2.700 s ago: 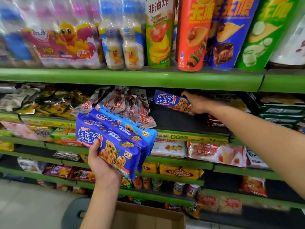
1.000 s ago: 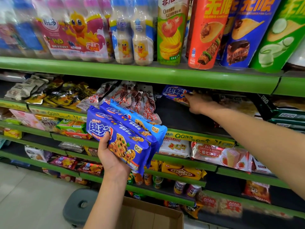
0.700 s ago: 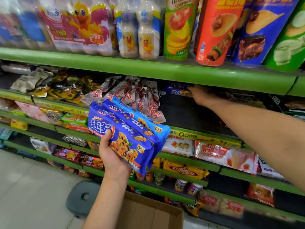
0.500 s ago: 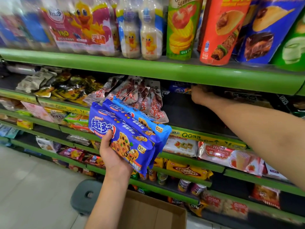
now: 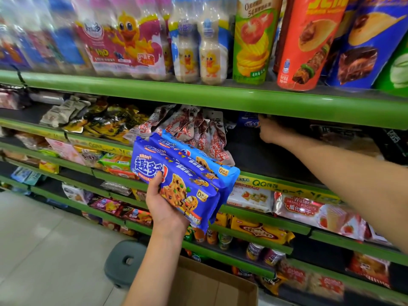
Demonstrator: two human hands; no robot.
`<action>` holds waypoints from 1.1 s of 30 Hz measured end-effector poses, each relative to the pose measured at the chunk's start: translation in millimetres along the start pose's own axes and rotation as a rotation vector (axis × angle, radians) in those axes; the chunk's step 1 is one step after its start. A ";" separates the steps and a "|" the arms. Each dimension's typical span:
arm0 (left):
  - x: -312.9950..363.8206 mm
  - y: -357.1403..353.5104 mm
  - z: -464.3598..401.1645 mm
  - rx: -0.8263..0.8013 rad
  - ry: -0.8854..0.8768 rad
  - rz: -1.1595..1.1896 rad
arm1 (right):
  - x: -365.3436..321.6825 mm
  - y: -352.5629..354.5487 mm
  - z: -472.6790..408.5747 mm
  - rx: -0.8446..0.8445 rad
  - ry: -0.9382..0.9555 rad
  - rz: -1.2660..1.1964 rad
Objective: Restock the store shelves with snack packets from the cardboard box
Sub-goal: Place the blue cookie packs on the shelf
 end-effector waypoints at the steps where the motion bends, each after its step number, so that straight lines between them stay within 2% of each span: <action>1: -1.8 -2.1 -0.8 -0.012 0.012 0.009 | -11.4 -2.4 10.8 -0.006 0.040 0.001; 5: -9.5 -12.1 -3.5 -0.081 0.033 0.036 | -50.5 -11.0 67.6 -0.042 0.195 -0.061; 11: -23.7 -28.3 -5.1 -0.100 0.086 0.033 | -77.9 -16.3 185.0 -0.164 0.443 -0.574; 14: -33.6 -39.5 -3.7 -0.079 0.129 0.056 | -87.4 -12.0 232.9 -0.146 0.519 -0.654; 18: -48.3 -53.8 0.4 0.004 0.178 0.062 | -79.8 -35.8 252.5 -0.130 0.416 -0.411; 20: -53.6 -55.0 1.7 0.060 0.164 0.028 | -74.9 -43.6 250.4 -0.081 0.346 -0.454; 23: -59.6 -56.4 3.1 0.088 0.148 0.014 | -72.2 -40.2 244.1 -0.007 0.347 -0.557; 28: -54.0 -53.7 1.3 -0.003 0.030 0.079 | -67.9 -29.6 237.4 -0.069 0.382 -0.749; 33: -48.3 -50.3 -2.6 -0.163 0.014 0.183 | -65.0 -25.7 234.0 -0.043 0.393 -0.783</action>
Point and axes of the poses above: each hand's wrist, its own z-axis away from the middle knuckle, its own y-axis out of the back of the hand, x = y × z, the point moved 8 cm from there along -z, towards the middle knuckle, and after that the axes turned 14 degrees about -x, right-handed, at the moved point
